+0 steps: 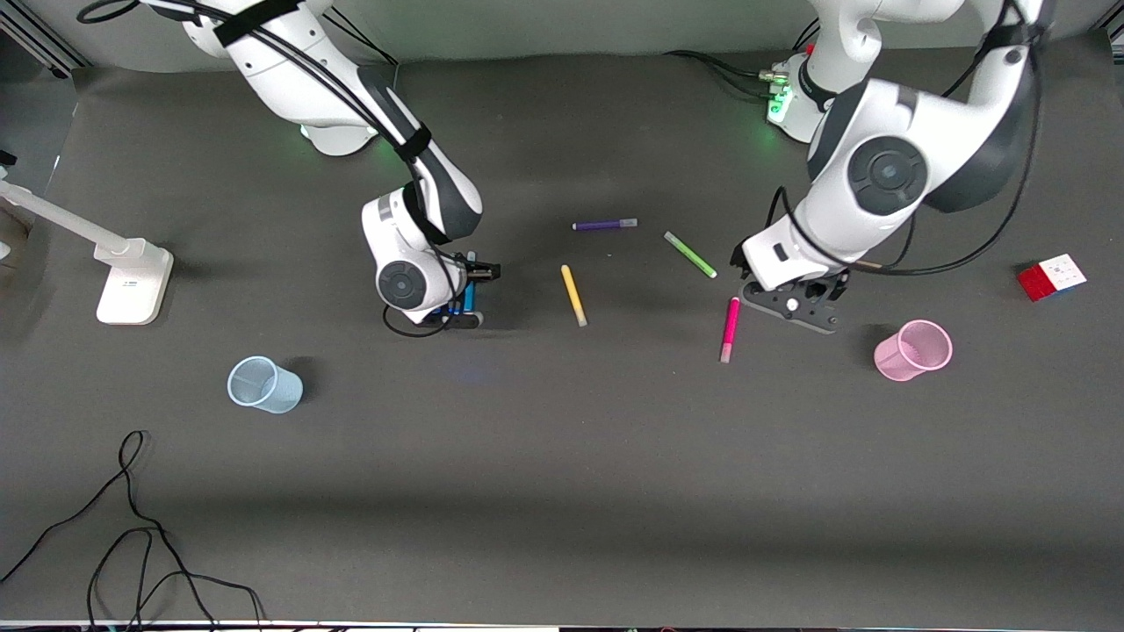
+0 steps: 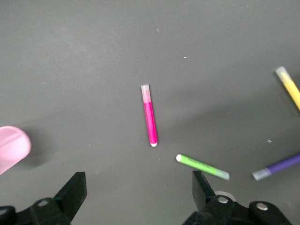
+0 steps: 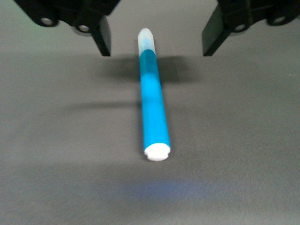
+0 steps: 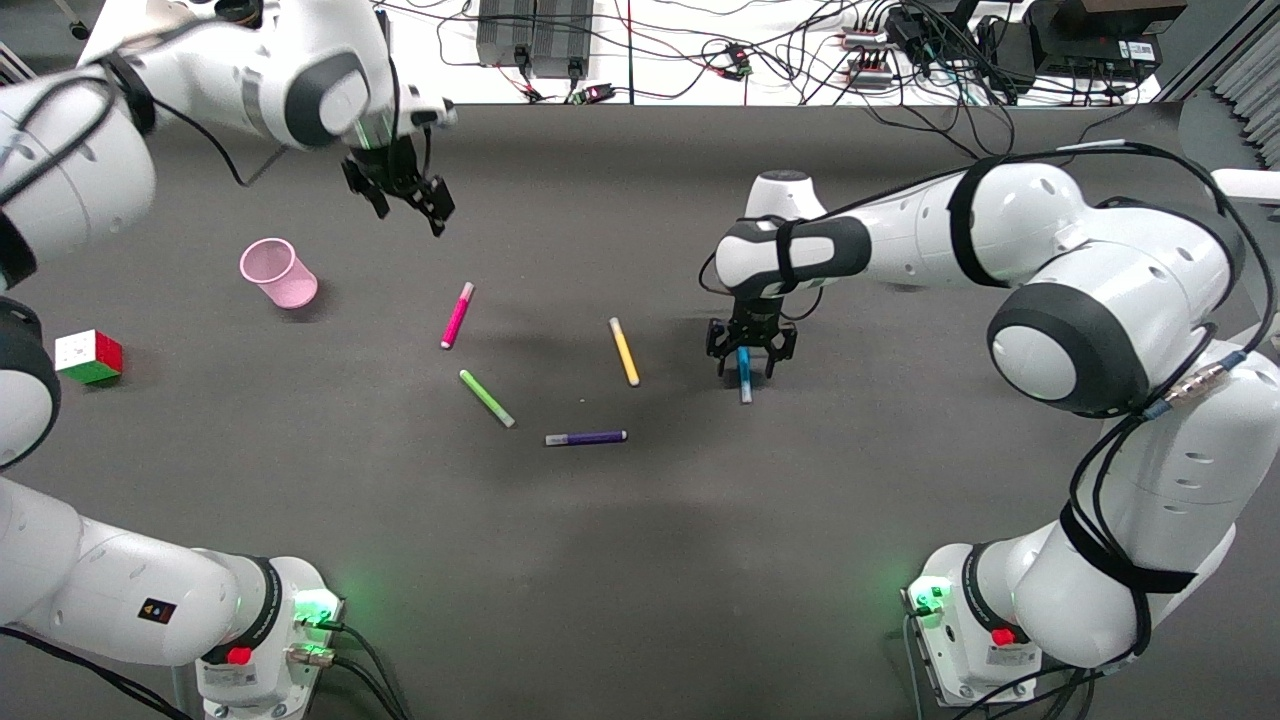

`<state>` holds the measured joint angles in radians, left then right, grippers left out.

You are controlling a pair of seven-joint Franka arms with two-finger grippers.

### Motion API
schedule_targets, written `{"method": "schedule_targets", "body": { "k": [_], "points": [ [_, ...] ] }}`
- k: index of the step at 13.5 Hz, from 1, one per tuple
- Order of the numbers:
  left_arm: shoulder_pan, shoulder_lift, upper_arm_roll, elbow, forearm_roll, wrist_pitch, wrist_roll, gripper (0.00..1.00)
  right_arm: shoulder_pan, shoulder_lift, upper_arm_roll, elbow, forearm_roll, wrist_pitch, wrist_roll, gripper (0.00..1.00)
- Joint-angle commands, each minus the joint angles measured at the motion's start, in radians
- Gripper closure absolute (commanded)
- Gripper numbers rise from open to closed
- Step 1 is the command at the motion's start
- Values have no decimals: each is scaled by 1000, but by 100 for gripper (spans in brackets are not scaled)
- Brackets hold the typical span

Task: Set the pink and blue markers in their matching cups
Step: 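Grasp the blue marker with the right gripper while the left gripper reaches the pink marker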

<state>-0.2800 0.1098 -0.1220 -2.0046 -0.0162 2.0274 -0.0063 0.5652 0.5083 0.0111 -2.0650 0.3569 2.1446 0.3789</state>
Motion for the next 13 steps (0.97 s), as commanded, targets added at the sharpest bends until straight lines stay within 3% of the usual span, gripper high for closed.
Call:
{"method": "schedule_targets", "body": {
  "k": [1, 5, 7, 8, 9, 11, 13],
  "points": [
    [-21, -1, 15, -158, 4, 193, -11, 0, 24, -11, -8, -33, 30, 35, 15, 39],
    [-24, 132, 16, -195, 13, 350, -12, 0, 31, -10, -8, -61, 30, 64, 15, 60],
    [-34, 195, 16, -195, 13, 414, -14, 0, 36, -10, -8, -69, 30, 75, 15, 78],
    [-37, 214, 16, -195, 13, 425, -14, 0, 36, -11, -8, -69, 30, 75, 15, 94],
    [-37, 241, 16, -194, 13, 445, -14, 0, 33, -16, -10, -69, 30, 67, 15, 100],
    [-36, 284, 18, -194, 13, 499, -12, 1, 25, -45, -17, -64, 30, 31, 15, 100],
    [-37, 318, 19, -194, 13, 516, -12, 1, 24, -86, -75, -29, 30, -14, 15, 100]
  ]
}}
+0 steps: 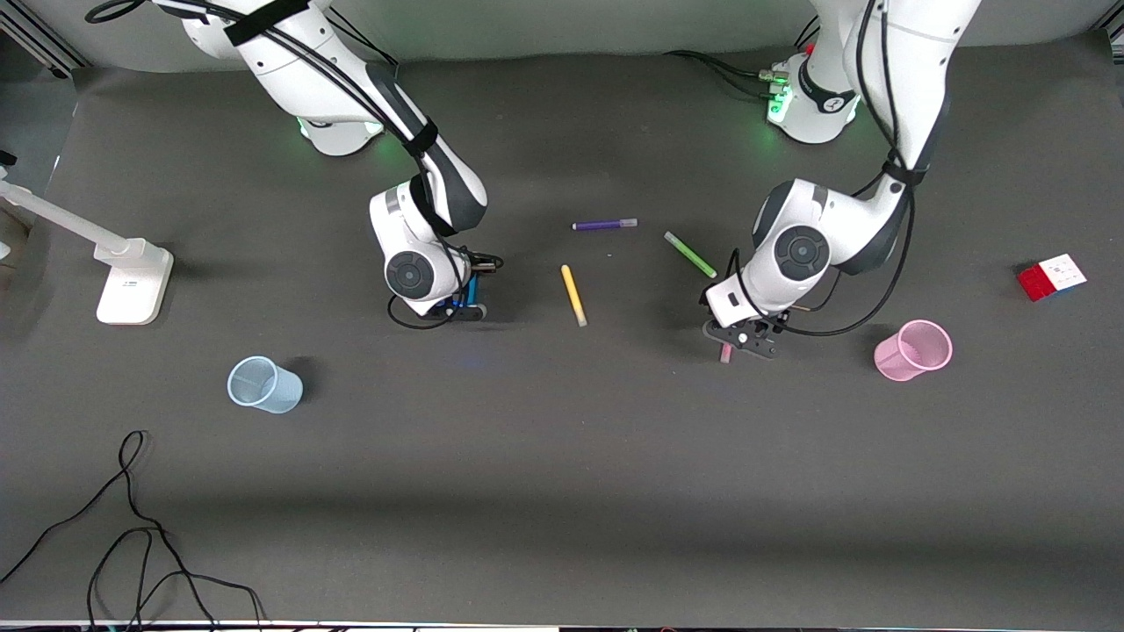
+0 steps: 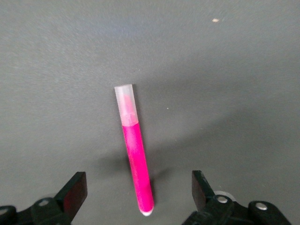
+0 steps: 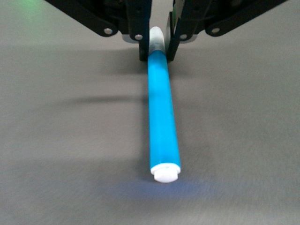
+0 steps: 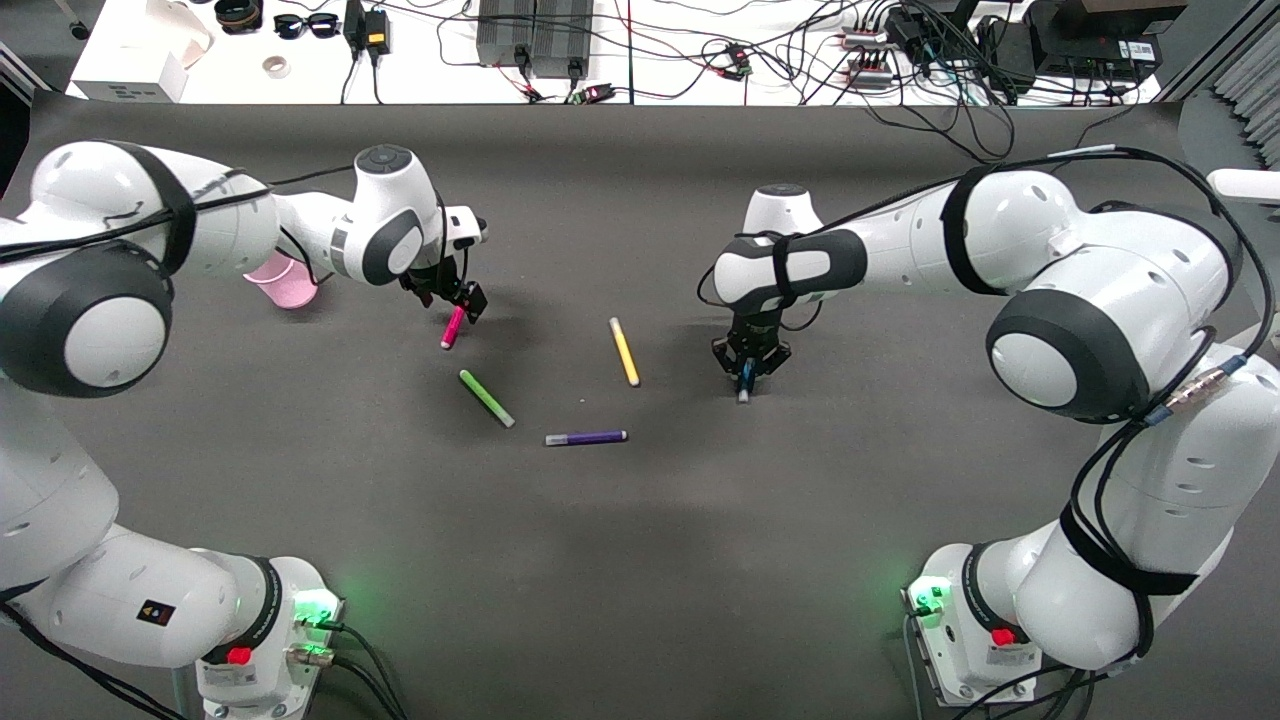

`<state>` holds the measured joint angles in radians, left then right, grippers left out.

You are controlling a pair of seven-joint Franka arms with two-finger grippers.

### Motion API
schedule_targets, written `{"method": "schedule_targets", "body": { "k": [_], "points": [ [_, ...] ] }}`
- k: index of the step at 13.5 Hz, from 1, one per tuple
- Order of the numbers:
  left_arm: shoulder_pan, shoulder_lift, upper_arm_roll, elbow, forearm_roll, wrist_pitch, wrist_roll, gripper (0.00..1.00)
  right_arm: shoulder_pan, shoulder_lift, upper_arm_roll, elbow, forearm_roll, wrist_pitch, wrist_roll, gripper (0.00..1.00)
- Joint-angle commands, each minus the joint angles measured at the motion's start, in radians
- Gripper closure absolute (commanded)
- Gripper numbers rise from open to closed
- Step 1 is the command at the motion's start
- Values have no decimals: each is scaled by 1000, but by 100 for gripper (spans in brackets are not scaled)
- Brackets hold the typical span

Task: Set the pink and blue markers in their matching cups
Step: 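Lift the blue marker toward the blue cup while the left gripper lifts pink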

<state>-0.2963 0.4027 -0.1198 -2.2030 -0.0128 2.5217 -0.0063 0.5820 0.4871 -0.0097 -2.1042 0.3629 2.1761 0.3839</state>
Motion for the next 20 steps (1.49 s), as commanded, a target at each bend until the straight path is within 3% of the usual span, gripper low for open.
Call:
{"method": "schedule_targets", "body": {
  "k": [1, 3, 5, 7, 11, 13, 17, 20],
  "points": [
    [-20, 31, 19, 5, 10, 23, -12, 1, 7, -73, -90, 68, 21, -109, 9, 100],
    [-18, 30, 19, 5, 10, 17, -14, 10, 5, -58, -208, 281, 8, -394, -8, 100],
    [-17, 25, 19, 6, 10, 9, -20, 30, -20, -41, -310, 456, 19, -551, -20, 100],
    [-18, 25, 19, 14, 10, 6, -79, 55, -130, -50, -320, 553, 39, -655, -30, 100],
    [-17, 24, 19, 25, 10, 2, -116, 90, -339, -56, -331, 704, 134, -924, -14, 100],
    [-14, 22, 19, 40, 8, -6, -136, 93, -440, -56, -331, 708, 203, -1030, -17, 100],
    [2, 15, 23, 159, -4, -179, -165, 95, -524, -55, -335, 701, 203, -1194, -13, 100],
    [100, -77, 22, 296, -9, -474, -159, 95, -573, -19, -334, 693, 205, -1249, -71, 100]
  ]
}}
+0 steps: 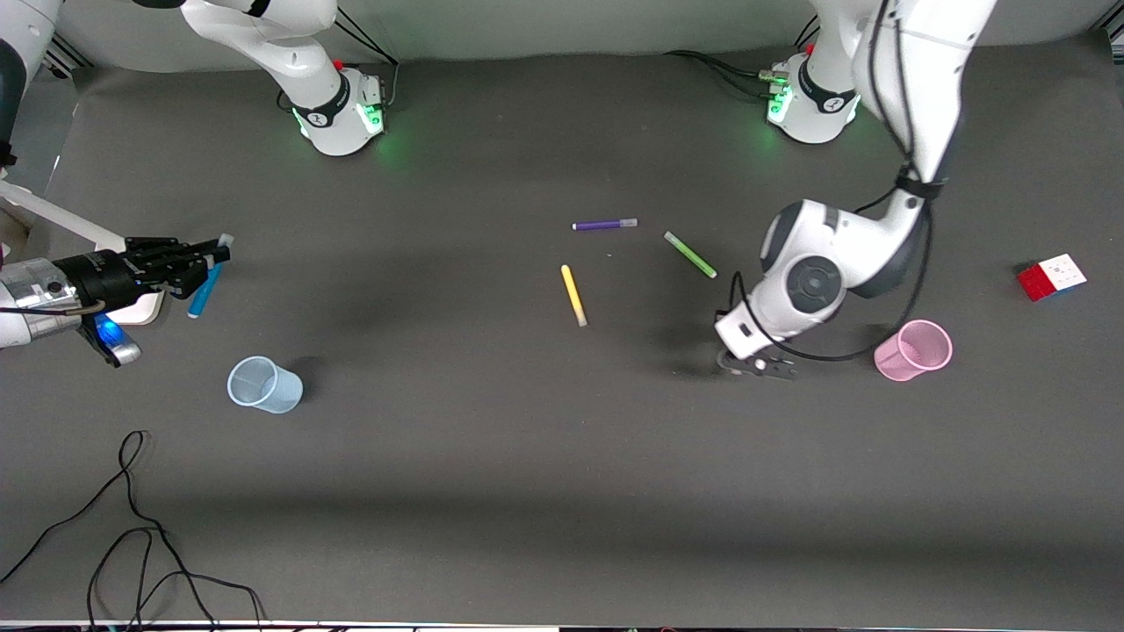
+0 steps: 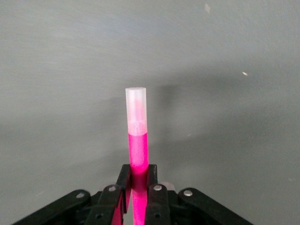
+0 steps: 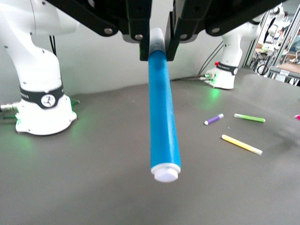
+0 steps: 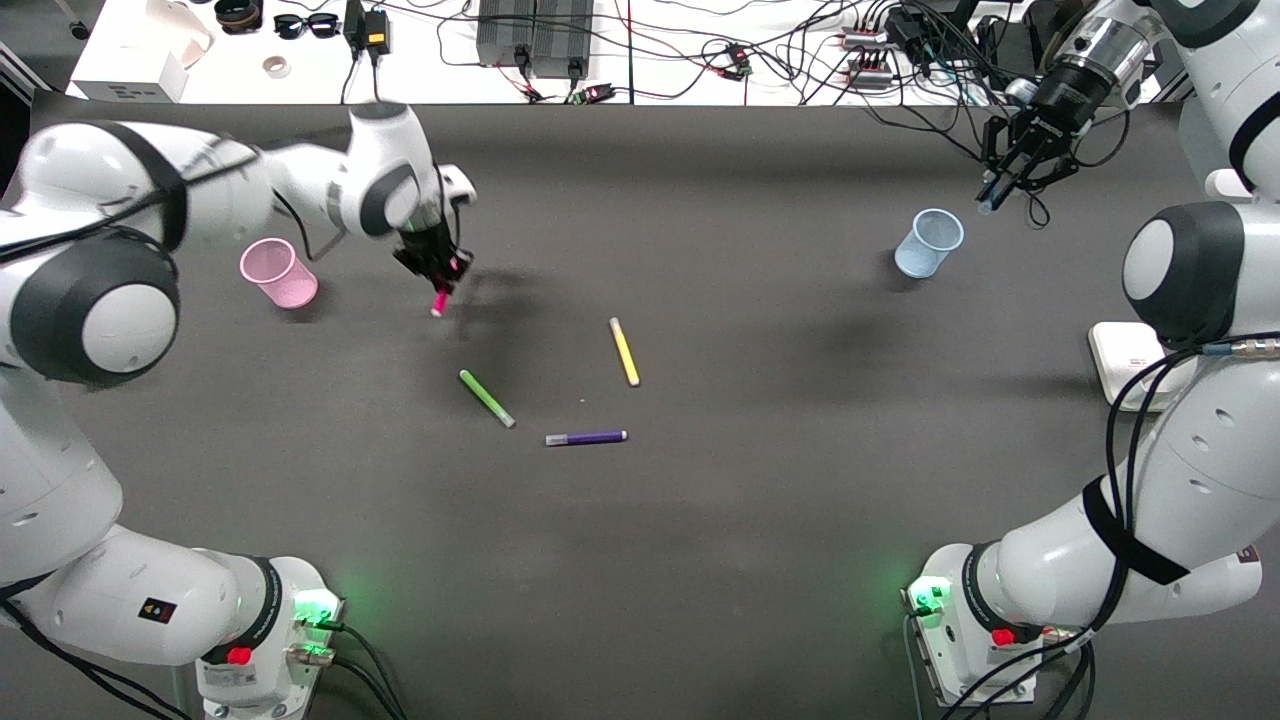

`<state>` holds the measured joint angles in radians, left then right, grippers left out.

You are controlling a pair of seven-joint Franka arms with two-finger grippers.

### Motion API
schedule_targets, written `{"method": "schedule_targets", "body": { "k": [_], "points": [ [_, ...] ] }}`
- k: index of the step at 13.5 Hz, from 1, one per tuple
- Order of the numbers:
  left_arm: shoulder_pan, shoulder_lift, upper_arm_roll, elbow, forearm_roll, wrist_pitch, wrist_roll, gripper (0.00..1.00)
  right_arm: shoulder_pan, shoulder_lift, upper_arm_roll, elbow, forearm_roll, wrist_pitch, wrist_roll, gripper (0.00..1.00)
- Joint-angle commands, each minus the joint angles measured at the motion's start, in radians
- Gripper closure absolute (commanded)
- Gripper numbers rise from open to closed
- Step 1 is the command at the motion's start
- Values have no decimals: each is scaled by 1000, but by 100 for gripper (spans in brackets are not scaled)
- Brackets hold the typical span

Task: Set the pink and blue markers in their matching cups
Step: 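Lift the blue marker toward the blue cup while the left gripper lifts pink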

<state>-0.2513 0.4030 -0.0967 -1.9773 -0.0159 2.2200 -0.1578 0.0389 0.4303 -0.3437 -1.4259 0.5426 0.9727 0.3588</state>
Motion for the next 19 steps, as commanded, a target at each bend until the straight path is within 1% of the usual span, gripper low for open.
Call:
{"method": "schedule_targets", "body": {
  "k": [1, 3, 4, 5, 8, 10, 11, 12, 14, 16, 17, 19],
  "points": [
    [96, -108, -1, 121, -6, -278, -8, 95, -37, 45, 0, 7, 27, -67, -105, 100],
    [159, -153, 2, 214, 10, -437, -8, 95, -66, 59, 0, -14, 27, -77, -133, 100],
    [196, -171, 23, 245, 14, -476, 6, 95, -76, 94, 0, -8, 36, -77, -132, 100],
    [236, -188, 38, 276, 14, -500, 27, 95, -79, 108, -1, -8, 59, -72, -130, 100],
    [343, -182, 49, 339, 20, -614, 170, 96, -119, 160, -3, -11, 166, 10, -115, 100],
    [382, -170, 48, 357, 71, -673, 225, 98, -116, 188, -1, -10, 194, 62, -115, 100],
    [380, -144, 48, 389, 109, -718, 231, 99, -114, 206, -1, -10, 214, 90, -115, 100],
    [374, -95, 46, 446, 141, -779, 231, 99, -107, 229, 0, -10, 227, 121, -116, 100],
    [371, 41, 46, 608, 154, -929, 250, 99, -103, 267, 3, -7, 231, 153, -130, 100],
    [371, 169, 46, 746, 160, -1057, 273, 99, -103, 300, 3, -7, 231, 181, -133, 100],
    [371, 215, 46, 790, 163, -1091, 273, 99, -109, 320, 5, -5, 231, 188, -152, 100],
    [371, 258, 46, 802, 163, -1100, 297, 99, -114, 344, 3, -2, 244, 201, -202, 100]
  ]
}}
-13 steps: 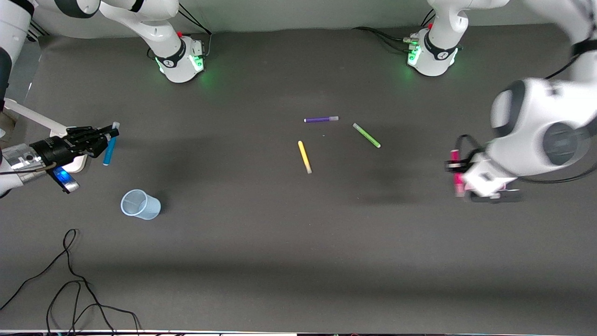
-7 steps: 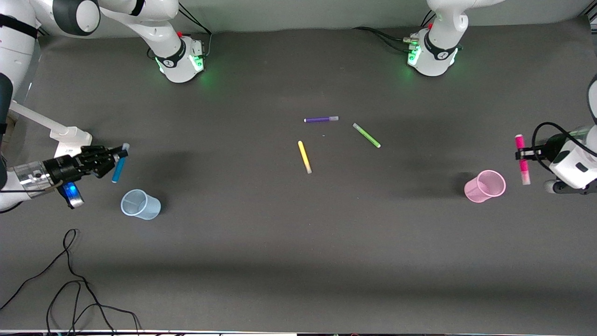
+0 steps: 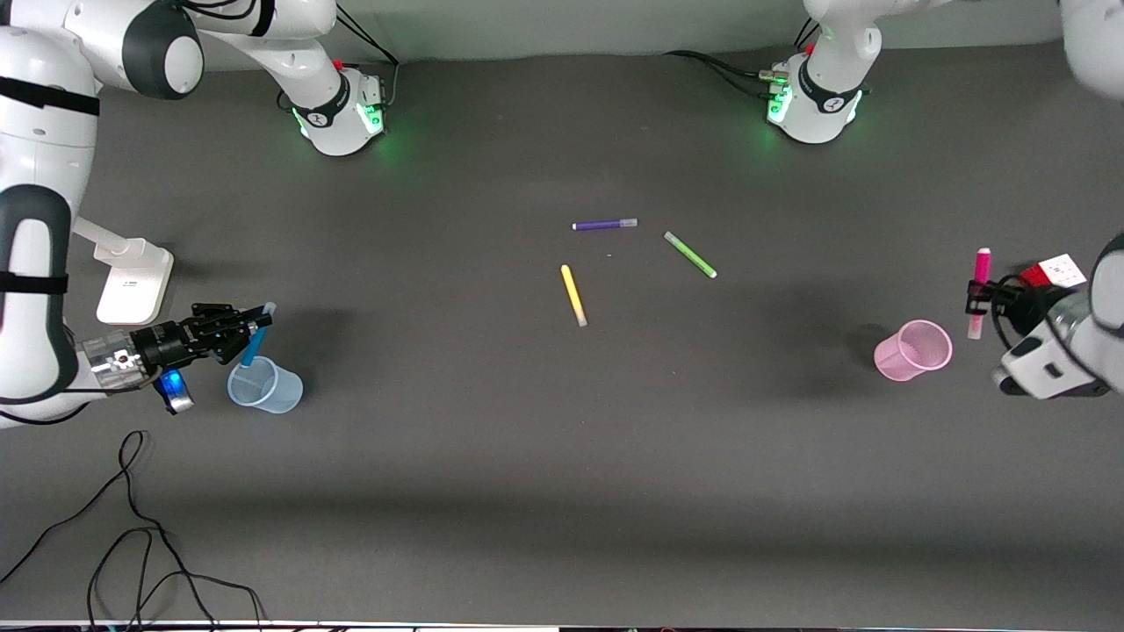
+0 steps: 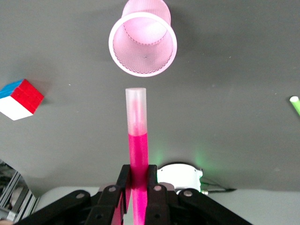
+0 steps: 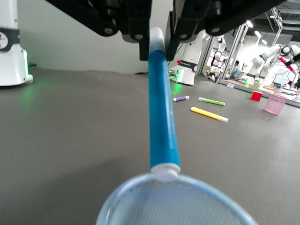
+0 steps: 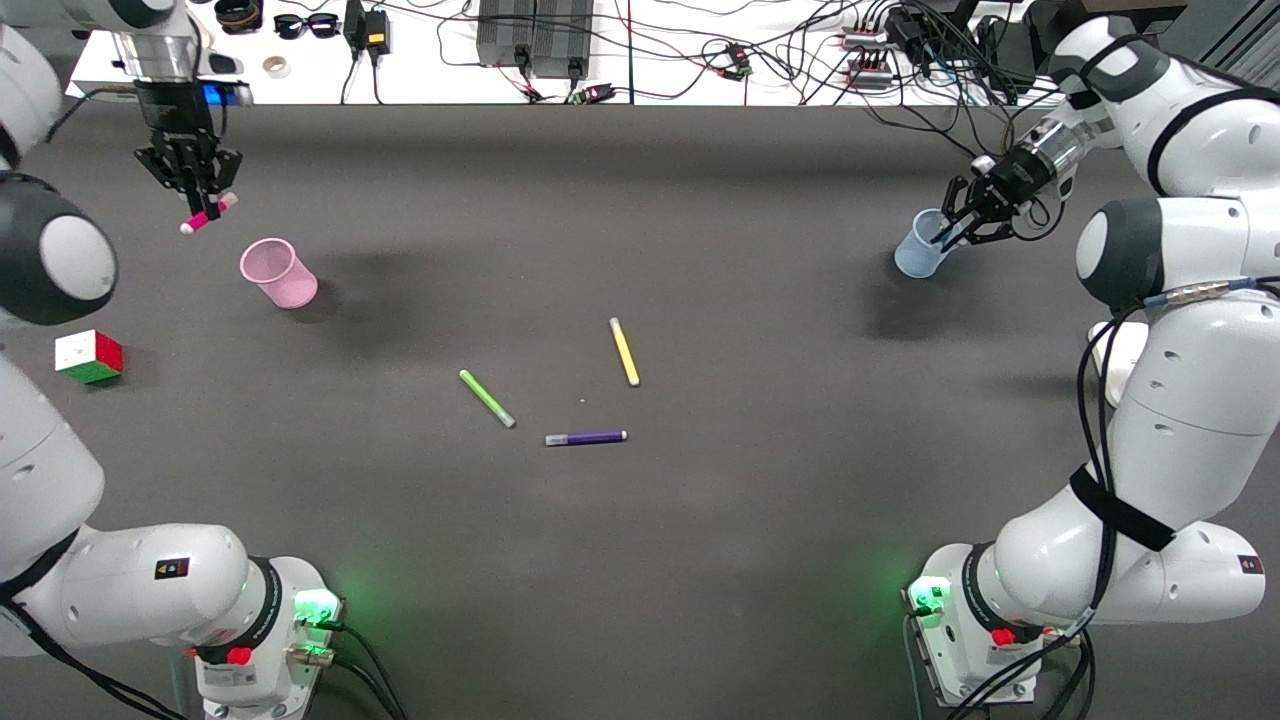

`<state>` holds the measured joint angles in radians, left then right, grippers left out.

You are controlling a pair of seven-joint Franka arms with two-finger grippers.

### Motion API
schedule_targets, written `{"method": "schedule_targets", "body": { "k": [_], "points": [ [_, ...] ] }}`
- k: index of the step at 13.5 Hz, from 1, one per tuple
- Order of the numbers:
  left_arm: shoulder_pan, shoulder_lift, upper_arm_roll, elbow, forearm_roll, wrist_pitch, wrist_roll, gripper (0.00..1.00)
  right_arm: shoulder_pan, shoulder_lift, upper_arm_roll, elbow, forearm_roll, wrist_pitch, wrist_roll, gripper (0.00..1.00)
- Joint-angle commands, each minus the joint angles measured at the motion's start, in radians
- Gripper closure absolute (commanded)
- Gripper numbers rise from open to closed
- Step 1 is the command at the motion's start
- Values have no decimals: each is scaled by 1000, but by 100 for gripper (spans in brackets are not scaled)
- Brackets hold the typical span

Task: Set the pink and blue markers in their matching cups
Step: 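Lower the markers into matching cups and open both grippers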

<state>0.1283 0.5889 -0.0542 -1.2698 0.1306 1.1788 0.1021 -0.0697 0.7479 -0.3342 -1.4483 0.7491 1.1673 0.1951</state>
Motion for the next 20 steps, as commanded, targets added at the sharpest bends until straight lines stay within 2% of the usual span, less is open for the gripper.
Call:
{"method": "schedule_targets", "body": {
  "k": [1, 5, 9, 10, 11, 15, 16, 17, 18, 19, 20],
  "points": [
    [-7, 93, 4, 98, 17, -59, 63, 100, -5, 30, -5, 22, 39, 21, -39, 100],
    [-10, 152, 4, 98, 29, -42, 67, 100, -12, 102, -2, 92, 38, 29, -31, 100],
    [-15, 219, 4, 95, 66, -31, 67, 100, -22, 123, 0, 117, 72, 32, -43, 99],
    [-18, 235, 4, 92, 76, -31, 68, 100, -24, 126, 0, 124, 73, 37, -42, 38],
    [-18, 245, 1, 92, 83, -31, 68, 100, -24, 125, 0, 128, 72, 35, -37, 0],
    [-18, 267, 0, 86, 86, 16, 73, 99, -28, 117, 0, 129, 72, 35, -42, 0],
    [-18, 275, 0, 87, 86, 24, 73, 91, -27, 113, 0, 129, 72, 35, -42, 0],
    [-16, 278, 0, 86, 86, 42, 73, 61, -27, 105, -2, 132, 70, 35, -42, 0],
    [-18, 279, -1, 86, 86, 54, 73, 21, -21, 90, -5, 137, 68, 37, -42, 0],
    [-18, 278, -3, 87, 83, 56, 71, 0, -12, 67, -9, 144, 61, 40, -36, 0],
    [-18, 272, -3, 92, 80, 55, 73, 0, -10, 33, -14, 149, 44, 52, -31, 0]
  ]
}}
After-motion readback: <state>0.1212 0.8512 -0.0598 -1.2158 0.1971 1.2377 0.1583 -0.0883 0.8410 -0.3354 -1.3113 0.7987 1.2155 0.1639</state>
